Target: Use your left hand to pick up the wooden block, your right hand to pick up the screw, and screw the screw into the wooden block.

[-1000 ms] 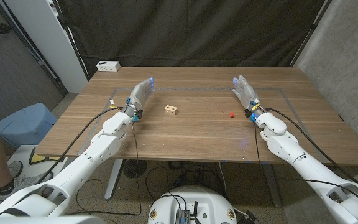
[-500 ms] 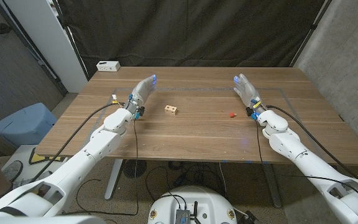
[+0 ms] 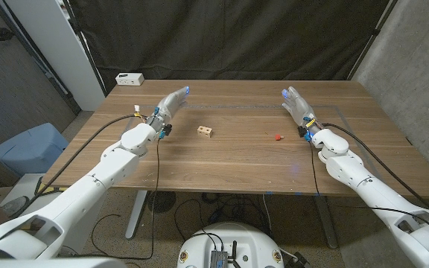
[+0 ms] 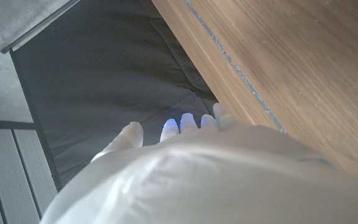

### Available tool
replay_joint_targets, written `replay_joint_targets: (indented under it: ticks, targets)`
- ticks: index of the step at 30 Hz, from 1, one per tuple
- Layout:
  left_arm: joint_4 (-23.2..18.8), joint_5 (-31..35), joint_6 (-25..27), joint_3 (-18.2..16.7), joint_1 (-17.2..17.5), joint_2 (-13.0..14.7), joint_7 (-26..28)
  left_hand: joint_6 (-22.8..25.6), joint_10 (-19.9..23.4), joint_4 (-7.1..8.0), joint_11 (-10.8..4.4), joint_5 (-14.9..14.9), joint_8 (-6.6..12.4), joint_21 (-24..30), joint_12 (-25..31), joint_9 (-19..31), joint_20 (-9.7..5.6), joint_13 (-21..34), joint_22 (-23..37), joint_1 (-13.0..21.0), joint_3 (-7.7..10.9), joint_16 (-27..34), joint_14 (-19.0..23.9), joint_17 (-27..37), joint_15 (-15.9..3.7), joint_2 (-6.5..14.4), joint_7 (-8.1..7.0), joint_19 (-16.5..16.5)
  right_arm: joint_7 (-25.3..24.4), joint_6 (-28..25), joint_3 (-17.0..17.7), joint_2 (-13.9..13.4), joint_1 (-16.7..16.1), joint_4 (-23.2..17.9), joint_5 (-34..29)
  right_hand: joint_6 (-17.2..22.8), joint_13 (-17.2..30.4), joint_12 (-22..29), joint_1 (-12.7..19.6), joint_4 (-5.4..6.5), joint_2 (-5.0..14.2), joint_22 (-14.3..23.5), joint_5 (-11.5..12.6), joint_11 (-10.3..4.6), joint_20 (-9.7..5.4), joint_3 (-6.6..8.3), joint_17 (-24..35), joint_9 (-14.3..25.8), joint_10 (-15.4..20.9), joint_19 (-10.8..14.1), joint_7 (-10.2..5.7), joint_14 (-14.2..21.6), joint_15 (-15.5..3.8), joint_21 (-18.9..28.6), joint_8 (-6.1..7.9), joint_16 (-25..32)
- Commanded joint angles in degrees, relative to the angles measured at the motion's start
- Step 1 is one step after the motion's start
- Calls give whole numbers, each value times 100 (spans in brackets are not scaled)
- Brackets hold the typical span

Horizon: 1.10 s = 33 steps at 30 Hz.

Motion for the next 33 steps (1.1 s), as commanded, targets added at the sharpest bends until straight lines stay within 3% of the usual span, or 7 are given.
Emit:
replay_joint_targets:
  ticks: [1,7,13,21,23,26,33]
  targets:
    - [-450,308,476,-7,-190,668,-399,20,16,-91,-82,-4,17,-30,38,27,32,20,15,110,4,-2,-85,11,15,-17,-69,-72,-169,52,12,5,-80,-131,-63,12,27,31,-1,-47,-74,15,34,-8,-343,4,11,15,28,-22,18,-49,-234,32,38,8]
    - [-603,447,509,-46,-234,905,-530,-2,-70,-414,-222,-1,-8,-159,-15,29,-133,20,29,319,-10,-26,-493,22,-19,-15,-133,-746,-279,-43,14,-49,-152,-327,-92,8,27,30,-3,-53,-80,15,33,-13,-344,5,9,15,29,-23,19,-48,-238,34,37,9]
    - [-705,607,569,-5,-341,1170,-846,-57,-99,-621,-340,7,-12,-176,-24,31,-134,22,35,452,-24,-15,-693,25,-39,-48,-296,-1211,-430,-87,5,-49,-216,-462,-147,1,27,29,-9,-56,-82,15,33,-12,-345,6,8,15,28,-24,21,-53,-236,37,36,9]
    - [-830,893,754,115,-601,1497,-1328,-102,-54,-844,-414,10,11,-131,-3,33,-87,26,35,611,-38,12,-721,28,-63,-158,-430,-1326,-591,-133,-12,-7,-255,-563,-192,1,28,26,-11,-63,-87,15,33,-12,-332,9,6,16,21,-17,23,-52,-222,43,37,10]
    - [-988,997,1003,158,-675,1612,-1420,-27,14,-1025,-521,42,60,-84,21,35,-139,29,32,777,-30,43,-668,30,-127,-227,-529,-1300,-606,-98,-12,17,-256,-547,-199,-3,28,26,-10,-67,-88,15,33,-9,-333,11,5,16,20,-17,28,-61,-209,43,36,6]
    - [-1203,1206,1303,240,-794,1766,-1551,91,153,-1173,-589,57,110,-51,63,34,-51,33,30,978,-22,82,-546,32,-161,-323,-550,-1251,-666,-12,4,80,-283,-521,-199,-12,28,27,15,-84,-67,15,35,-20,-338,32,0,16,25,-18,6,-64,-206,44,34,5]
    - [-1604,1820,1720,434,-1062,1993,-1753,321,370,-1237,-671,49,185,-38,122,38,47,42,29,1242,-24,113,-373,34,-220,-487,-596,-1225,-791,54,12,107,-351,-556,-256,-10,29,27,46,-111,-52,14,35,-24,-337,54,-7,16,26,-17,2,-64,-203,46,37,3]
